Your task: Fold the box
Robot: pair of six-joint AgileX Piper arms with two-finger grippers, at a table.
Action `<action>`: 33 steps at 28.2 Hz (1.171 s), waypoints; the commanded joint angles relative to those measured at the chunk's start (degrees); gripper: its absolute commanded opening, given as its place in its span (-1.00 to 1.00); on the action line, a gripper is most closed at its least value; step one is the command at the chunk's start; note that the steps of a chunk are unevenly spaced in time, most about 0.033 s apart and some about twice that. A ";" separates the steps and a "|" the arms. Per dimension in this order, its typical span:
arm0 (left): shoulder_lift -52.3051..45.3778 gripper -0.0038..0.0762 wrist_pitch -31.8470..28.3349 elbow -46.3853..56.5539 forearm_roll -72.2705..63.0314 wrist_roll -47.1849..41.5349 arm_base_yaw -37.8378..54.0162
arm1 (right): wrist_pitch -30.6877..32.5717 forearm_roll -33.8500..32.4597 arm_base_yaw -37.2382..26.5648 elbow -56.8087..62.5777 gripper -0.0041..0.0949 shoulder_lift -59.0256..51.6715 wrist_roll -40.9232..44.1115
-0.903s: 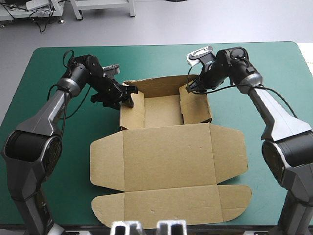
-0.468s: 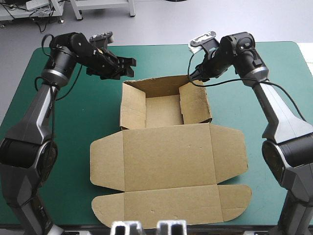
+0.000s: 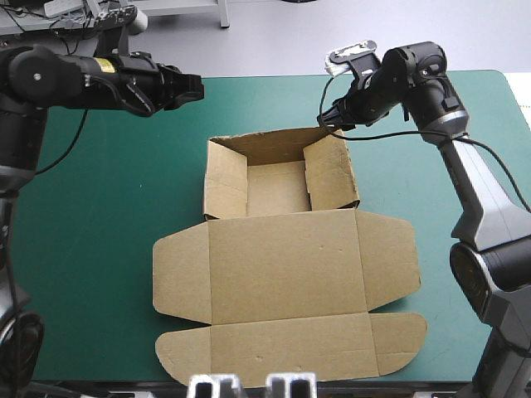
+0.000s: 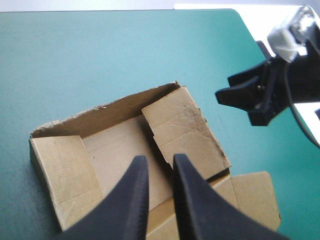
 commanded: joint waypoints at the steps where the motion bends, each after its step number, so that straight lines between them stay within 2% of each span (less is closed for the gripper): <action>1: -8.24 -0.83 2.49 4.04 -0.68 5.00 -2.05 | 0.62 0.14 -0.24 1.75 0.00 -3.32 -0.80; 3: -12.01 -0.93 2.38 9.64 1.75 6.57 -3.47 | 0.62 -1.45 -0.24 4.13 0.00 -3.32 -0.91; 8: -21.07 -0.93 1.97 24.26 10.70 7.63 -4.98 | 0.37 -3.27 -0.24 7.71 0.00 -3.32 -0.91; 16: -35.76 -0.93 -4.86 49.45 15.47 7.63 -5.09 | -0.67 -2.58 -0.24 9.12 0.00 -1.17 -0.41; 22: -46.70 -0.93 -8.97 63.26 15.75 7.62 -5.09 | -0.91 3.20 -0.24 9.12 -0.03 4.27 -0.01; 24: -49.13 -0.93 -9.20 65.86 16.00 7.51 -5.09 | -0.74 4.48 -0.24 9.12 -0.20 5.76 0.22; 28: -51.82 -0.93 -8.46 68.57 16.53 7.64 -5.09 | -1.59 4.25 -0.24 9.12 -0.97 7.16 1.43; 31: -51.98 -0.93 -8.43 68.95 16.75 7.64 -5.09 | -1.58 4.06 -1.13 8.02 -0.93 6.62 2.63; 33: -51.98 -0.93 -8.44 68.95 17.06 7.64 -5.09 | 0.63 1.29 -3.46 5.96 -0.93 5.42 2.63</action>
